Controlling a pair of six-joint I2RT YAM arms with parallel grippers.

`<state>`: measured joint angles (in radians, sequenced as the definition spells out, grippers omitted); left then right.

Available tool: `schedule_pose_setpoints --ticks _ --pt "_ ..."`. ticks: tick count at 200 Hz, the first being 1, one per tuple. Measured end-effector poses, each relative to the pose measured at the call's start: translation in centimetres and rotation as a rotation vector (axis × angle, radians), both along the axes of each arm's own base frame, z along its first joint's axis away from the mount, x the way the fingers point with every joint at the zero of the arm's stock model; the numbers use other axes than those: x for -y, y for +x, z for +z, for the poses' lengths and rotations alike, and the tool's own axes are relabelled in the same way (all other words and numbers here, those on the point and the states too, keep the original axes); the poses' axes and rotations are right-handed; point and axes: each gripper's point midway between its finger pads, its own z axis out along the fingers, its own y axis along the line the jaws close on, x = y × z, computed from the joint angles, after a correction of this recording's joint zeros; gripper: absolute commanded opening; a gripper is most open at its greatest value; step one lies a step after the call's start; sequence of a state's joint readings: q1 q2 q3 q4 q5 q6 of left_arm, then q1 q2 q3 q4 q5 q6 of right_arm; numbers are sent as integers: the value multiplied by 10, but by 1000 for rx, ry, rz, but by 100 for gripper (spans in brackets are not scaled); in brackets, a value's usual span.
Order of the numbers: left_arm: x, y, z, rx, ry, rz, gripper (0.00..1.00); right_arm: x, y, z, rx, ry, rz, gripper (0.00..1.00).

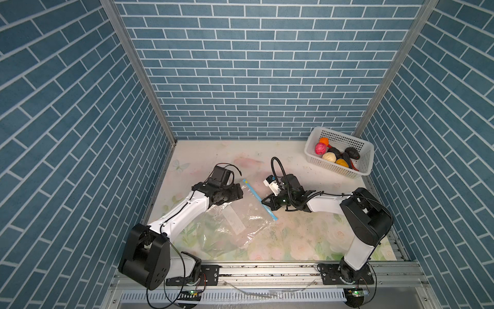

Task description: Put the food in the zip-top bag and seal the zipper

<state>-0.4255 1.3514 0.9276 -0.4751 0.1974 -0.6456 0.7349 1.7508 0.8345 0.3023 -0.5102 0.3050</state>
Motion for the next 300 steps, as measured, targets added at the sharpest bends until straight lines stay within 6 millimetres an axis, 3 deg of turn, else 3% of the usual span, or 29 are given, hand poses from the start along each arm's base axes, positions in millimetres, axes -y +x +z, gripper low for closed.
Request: schedule_pose_setpoints --ticks 49,115,181,236,300 --pt "25 10 13 -35 -38 -31 80 -10 6 16 215 9 0 0" --pt "49 15 -7 -163 -32 -52 77 -15 0 21 432 -21 25 0" --pt "66 30 -14 -272 -15 -78 76 -20 4 31 514 -4 16 0" --pt "65 27 -29 -338 27 -98 61 -21 5 33 551 -2 13 0" --pt "69 23 -25 -340 37 -121 51 -22 5 29 553 -7 12 0"
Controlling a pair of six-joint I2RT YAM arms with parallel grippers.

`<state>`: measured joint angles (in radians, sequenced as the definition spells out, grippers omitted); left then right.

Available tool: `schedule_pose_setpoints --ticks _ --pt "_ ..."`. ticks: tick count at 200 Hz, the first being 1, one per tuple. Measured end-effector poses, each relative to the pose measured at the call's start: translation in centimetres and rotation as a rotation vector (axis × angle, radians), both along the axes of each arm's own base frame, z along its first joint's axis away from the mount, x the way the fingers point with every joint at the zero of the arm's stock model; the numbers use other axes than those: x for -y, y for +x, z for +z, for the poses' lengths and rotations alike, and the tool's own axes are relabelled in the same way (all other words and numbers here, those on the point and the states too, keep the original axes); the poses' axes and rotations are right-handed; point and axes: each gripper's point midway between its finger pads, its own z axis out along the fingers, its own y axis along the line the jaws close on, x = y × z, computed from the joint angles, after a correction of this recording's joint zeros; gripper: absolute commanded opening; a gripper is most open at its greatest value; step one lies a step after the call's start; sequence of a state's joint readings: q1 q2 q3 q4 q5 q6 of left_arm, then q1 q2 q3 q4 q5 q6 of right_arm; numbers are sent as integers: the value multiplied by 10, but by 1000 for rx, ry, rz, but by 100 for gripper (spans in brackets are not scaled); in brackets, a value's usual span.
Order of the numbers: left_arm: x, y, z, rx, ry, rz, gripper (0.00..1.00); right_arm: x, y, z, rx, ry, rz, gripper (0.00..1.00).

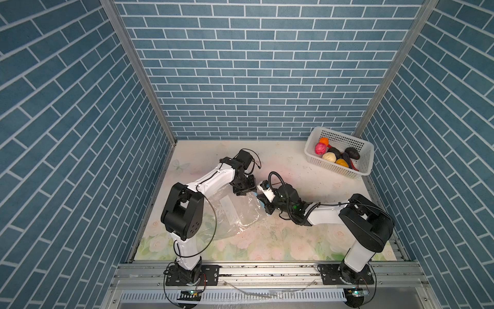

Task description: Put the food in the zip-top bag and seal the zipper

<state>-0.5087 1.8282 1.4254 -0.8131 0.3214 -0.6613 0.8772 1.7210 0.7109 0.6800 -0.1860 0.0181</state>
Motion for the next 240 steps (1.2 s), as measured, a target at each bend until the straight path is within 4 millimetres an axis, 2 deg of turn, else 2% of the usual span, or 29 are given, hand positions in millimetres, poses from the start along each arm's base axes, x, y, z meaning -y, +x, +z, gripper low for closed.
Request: schedule_pose_setpoints --ticks 12,39,121,159,210,240 --pt "1 0 1 4 -2 -6 43 0 1 0 3 1 -2 0" --pt "5 2 7 17 -11 -21 33 -1 1 -1 4 1 -4 0" --pt "8 3 2 11 -5 -34 23 -2 0 0 12 3 -8 0" --pt "9 3 2 14 -3 -36 24 -1 0 0 20 7 -12 0" --pt "15 2 -8 -13 16 -60 34 3 -6 -9 46 -19 -13 0" --pt "15 1 -7 -11 21 -69 30 4 -5 -7 77 -23 -16 0"
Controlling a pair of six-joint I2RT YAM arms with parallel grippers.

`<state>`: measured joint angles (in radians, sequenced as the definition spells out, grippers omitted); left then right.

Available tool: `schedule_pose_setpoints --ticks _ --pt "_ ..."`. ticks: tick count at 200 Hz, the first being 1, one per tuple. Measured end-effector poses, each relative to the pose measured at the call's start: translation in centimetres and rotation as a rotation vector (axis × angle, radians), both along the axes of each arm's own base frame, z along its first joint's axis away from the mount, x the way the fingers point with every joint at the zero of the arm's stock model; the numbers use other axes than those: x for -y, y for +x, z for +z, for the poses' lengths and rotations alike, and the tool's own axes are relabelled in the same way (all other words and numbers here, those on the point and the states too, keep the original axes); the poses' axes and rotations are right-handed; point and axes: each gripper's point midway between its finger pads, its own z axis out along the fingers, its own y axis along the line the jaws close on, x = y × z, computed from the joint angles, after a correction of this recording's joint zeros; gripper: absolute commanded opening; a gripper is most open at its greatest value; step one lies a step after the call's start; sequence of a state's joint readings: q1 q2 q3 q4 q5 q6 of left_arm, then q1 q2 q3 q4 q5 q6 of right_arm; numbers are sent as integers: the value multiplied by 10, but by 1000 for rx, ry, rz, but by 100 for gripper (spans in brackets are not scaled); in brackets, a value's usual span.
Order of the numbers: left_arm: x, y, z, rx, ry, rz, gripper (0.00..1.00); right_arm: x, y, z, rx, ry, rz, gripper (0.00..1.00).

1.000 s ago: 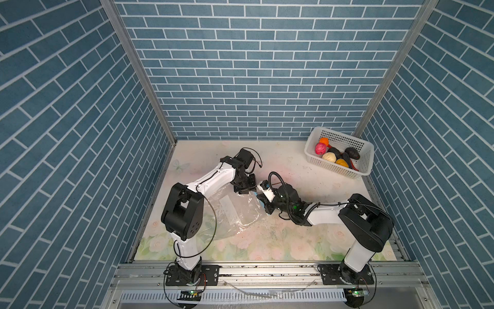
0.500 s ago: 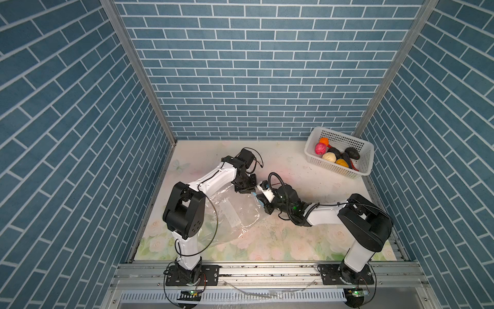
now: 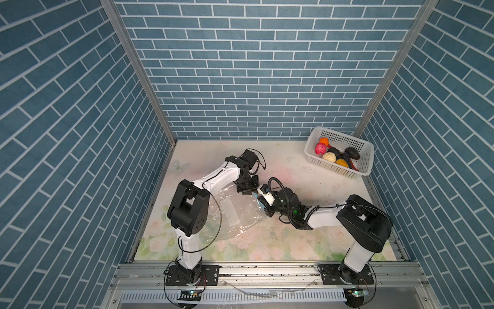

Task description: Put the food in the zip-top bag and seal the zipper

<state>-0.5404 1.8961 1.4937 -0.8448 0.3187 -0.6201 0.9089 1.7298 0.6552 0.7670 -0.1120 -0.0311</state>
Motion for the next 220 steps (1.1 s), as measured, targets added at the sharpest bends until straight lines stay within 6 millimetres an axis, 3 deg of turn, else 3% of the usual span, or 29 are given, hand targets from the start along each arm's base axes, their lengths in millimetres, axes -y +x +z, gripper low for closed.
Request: schedule_pose_setpoints --ticks 107,179,220 --pt "7 2 3 7 13 -28 1 7 -6 -10 34 -35 -18 0" --pt "6 3 2 19 29 -30 0 8 -4 -9 49 -39 -27 0" --pt "9 9 13 47 22 -41 0 8 0 -3 72 -23 -48 0"
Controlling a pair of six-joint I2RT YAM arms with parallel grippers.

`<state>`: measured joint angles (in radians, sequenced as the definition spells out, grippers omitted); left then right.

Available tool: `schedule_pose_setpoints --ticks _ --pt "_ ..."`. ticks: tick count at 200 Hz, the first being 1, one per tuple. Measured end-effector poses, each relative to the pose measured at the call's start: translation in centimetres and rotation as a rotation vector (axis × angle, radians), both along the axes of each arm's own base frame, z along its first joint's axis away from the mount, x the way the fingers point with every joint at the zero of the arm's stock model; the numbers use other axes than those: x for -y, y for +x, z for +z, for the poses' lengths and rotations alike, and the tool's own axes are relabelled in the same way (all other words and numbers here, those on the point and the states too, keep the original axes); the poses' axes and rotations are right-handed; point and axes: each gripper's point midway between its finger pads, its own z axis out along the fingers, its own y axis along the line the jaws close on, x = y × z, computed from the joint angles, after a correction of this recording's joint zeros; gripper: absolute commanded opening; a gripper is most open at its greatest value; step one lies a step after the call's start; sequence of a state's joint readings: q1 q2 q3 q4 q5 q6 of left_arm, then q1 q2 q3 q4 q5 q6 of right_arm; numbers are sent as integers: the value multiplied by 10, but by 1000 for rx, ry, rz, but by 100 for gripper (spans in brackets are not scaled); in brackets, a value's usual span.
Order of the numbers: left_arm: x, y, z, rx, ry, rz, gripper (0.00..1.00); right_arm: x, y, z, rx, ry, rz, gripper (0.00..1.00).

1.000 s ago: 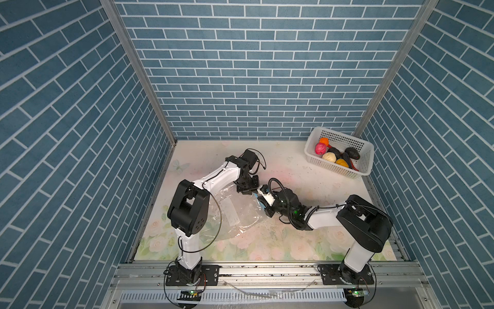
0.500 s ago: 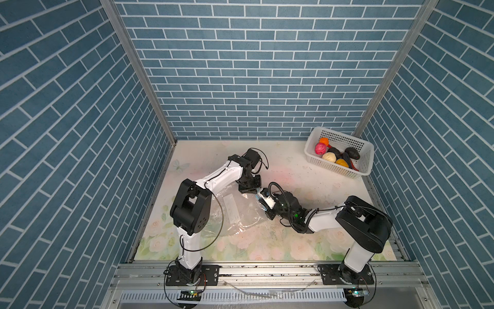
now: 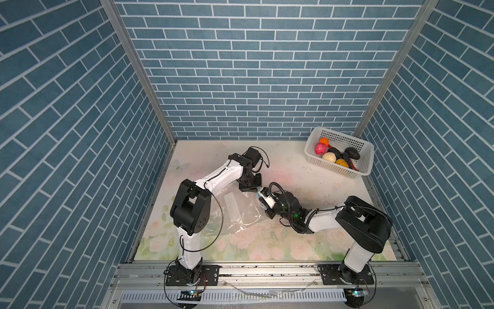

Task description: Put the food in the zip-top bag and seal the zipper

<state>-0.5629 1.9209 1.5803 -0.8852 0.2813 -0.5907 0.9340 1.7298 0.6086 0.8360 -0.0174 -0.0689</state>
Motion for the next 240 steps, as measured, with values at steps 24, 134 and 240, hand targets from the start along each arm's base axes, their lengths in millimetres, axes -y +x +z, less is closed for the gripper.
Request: schedule_pose_setpoints --ticks 24,134,240 --pt "2 2 3 10 -4 -5 0 0 2 2 9 5 -10 0" --pt "-6 1 7 32 30 -42 0 18 -9 40 -23 99 -51 38" --pt "-14 -10 47 70 83 -195 0 51 39 43 -317 249 -145 68"
